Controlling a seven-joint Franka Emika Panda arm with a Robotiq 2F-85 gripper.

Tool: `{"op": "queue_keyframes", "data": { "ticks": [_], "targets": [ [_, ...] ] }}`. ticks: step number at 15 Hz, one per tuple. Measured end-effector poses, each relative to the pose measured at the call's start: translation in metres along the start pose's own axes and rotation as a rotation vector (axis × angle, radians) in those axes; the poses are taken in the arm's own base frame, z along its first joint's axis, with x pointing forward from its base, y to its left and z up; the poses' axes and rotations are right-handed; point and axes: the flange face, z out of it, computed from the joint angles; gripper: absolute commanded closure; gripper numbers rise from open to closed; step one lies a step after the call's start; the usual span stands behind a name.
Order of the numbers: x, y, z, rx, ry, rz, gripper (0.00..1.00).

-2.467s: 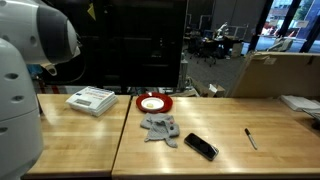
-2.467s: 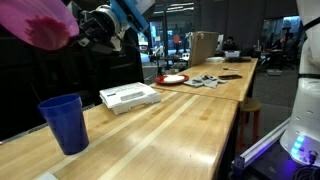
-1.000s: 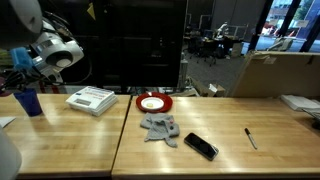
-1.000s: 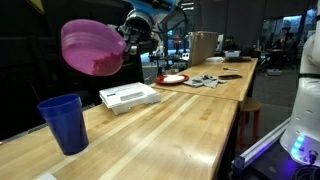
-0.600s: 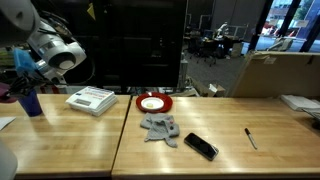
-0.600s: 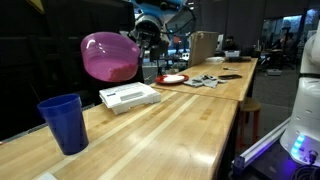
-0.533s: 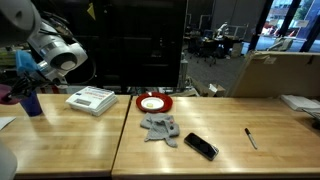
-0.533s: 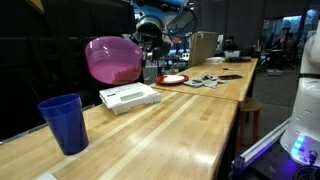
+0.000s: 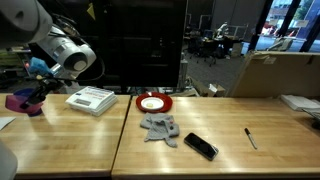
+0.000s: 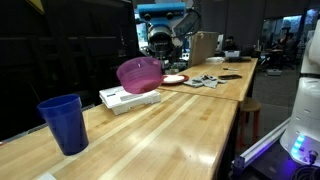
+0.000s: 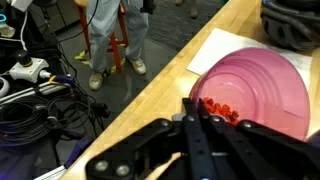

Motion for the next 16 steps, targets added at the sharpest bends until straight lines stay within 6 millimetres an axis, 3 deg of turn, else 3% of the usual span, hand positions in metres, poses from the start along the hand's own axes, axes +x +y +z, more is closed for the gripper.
{"op": "queue_keyframes", "data": {
  "ticks": [16],
  "targets": [
    [0.035, 0.018, -0.011, -0.159, 0.239, 0.204, 0.99]
  ]
}}
